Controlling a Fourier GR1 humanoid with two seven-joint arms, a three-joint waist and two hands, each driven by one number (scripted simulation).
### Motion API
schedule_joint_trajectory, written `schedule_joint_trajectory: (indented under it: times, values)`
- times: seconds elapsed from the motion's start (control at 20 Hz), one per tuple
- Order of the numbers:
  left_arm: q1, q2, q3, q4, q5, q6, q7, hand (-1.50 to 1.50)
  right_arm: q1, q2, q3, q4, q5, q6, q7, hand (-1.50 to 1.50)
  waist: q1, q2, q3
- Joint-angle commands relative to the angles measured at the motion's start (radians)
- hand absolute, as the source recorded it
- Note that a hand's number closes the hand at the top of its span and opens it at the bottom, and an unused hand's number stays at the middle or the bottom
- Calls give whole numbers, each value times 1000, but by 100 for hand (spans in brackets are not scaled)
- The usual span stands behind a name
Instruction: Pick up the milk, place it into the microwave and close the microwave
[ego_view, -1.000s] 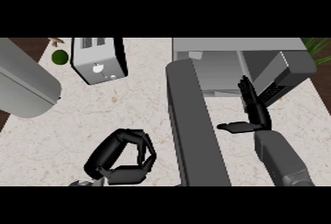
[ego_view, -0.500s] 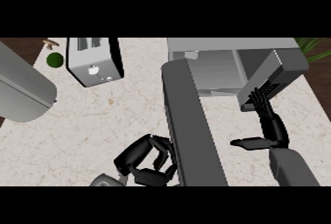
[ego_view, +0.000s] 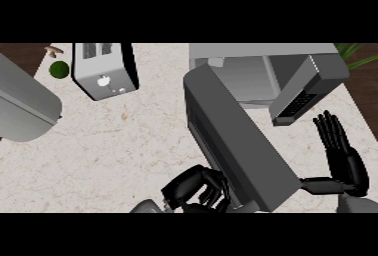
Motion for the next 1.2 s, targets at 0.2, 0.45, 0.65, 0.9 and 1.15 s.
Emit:
schedule_joint_trajectory:
  times: [0.2, 0.45, 0.65, 0.9, 1.15]
  values:
    - [-170, -5, -279, 70, 227, 343, 43, 150, 82, 13, 17, -244, -114, 83, 130, -150, -32, 10, -1]
    - [-231, -4, -285, 56, 358, 493, 34, 150, 86, -100, -27, -325, -199, 184, 217, -150, -66, 14, -3]
    - [-287, -4, -278, 79, 436, 567, -26, 150, 63, -111, -14, -345, -233, 232, 231, -150, -93, 23, -4]
    - [-378, -5, -269, 107, 513, 620, -66, 150, 27, -151, 7, -377, -277, 317, 254, -150, -134, 33, -3]
    - [-471, -5, -228, 174, 596, 647, -55, 150, 17, -172, 19, -425, -325, 356, 297, -150, -177, 42, -3]
